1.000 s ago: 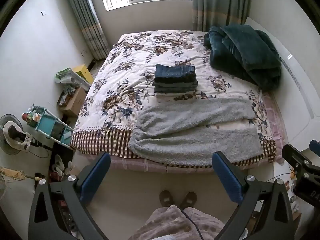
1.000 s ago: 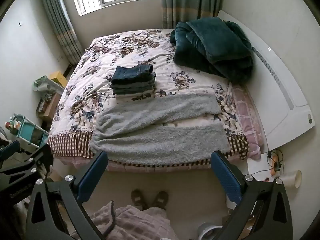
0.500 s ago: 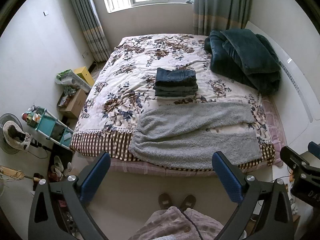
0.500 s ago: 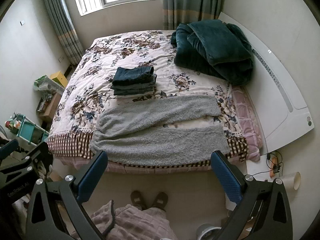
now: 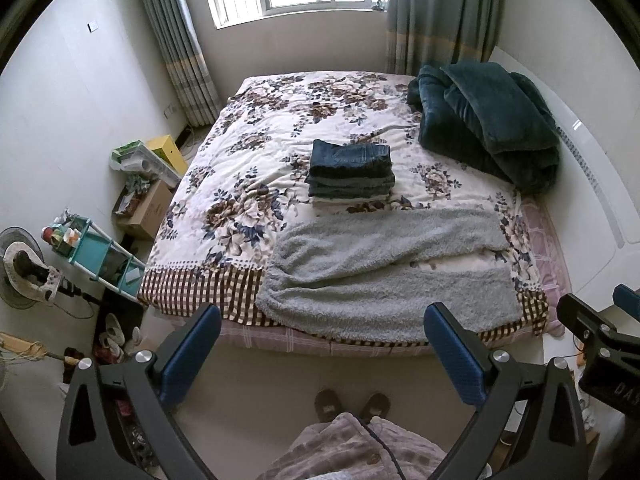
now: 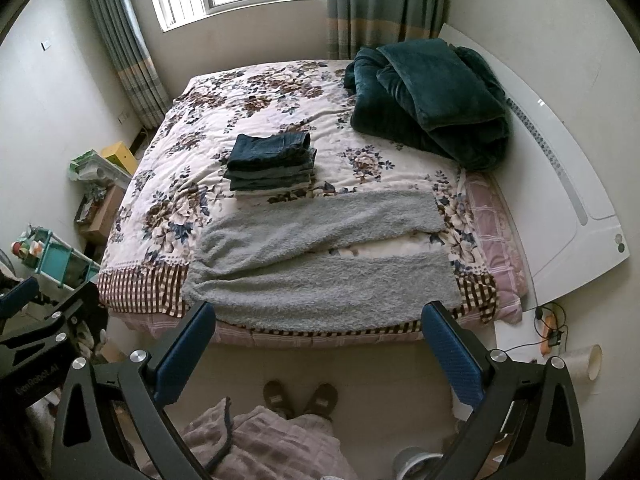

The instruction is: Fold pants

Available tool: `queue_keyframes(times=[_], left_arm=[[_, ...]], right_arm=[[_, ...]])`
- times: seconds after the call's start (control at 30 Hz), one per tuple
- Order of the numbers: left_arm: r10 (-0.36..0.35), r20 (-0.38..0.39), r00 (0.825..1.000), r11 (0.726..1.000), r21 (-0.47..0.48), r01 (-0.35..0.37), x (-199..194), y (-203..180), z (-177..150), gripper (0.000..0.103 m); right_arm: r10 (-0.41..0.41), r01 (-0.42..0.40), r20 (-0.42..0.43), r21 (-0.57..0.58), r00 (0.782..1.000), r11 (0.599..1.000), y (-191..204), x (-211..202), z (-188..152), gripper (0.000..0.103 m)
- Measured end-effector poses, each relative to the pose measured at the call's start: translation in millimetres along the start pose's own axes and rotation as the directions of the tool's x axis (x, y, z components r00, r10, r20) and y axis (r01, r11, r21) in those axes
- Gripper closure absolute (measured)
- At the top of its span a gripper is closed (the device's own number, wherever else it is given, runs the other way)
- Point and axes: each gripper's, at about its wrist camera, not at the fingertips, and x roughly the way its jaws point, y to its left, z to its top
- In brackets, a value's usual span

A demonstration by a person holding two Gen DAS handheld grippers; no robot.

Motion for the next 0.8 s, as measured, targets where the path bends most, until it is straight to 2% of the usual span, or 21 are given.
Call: queue_keyframes(times=[0.27,0.8], left_arm=[[-0.009,0.009,1.000,1.000,-0.011,0.009,-0.1,-6.2,20.4,0.000],[-0.013,0.018,1.000,1.000,-0.011,0.013,0.0,-1.3,17.1,0.000]], right_arm=[[-0.001,0.001,0.005,-0.001,1.000,1.000,1.3,-3.7,5.1,0.000],[0.001,-0.001,0.002,-0.004,1.000,1.000,3.9,-5.3,6.7,0.000]])
